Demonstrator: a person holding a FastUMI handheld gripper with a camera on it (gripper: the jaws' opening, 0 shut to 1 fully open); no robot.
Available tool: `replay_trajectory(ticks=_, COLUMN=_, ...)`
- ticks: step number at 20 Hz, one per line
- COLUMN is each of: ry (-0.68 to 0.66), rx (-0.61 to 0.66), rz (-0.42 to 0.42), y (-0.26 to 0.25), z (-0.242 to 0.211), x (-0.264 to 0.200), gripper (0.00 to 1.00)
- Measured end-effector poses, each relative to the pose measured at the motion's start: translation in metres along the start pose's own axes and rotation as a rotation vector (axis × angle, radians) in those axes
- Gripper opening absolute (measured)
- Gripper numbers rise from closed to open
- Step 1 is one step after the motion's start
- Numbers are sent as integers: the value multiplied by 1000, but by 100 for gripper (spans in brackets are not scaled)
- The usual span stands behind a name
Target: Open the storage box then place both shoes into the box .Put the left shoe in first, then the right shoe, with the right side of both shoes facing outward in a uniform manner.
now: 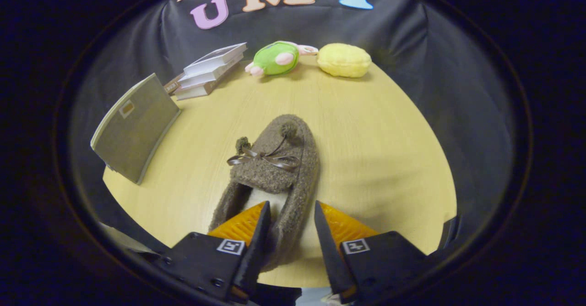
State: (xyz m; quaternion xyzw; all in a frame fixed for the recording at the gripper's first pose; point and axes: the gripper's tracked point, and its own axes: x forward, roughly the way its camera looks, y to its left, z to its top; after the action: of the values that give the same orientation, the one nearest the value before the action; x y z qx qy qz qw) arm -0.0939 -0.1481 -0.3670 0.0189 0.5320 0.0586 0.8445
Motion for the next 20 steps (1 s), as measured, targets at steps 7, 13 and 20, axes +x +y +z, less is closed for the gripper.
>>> replay_trajectory(ticks=7, ry=37, rx=98, rz=-55, y=-6, z=4, x=-2, gripper=19)
replay_trajectory(ticks=13, ry=36, rx=326, rz=-19, y=4, z=15, x=-14, gripper=4)
replay_trajectory(ticks=20, ry=-7, rx=432, rz=-52, y=37, z=38, x=-40, gripper=3)
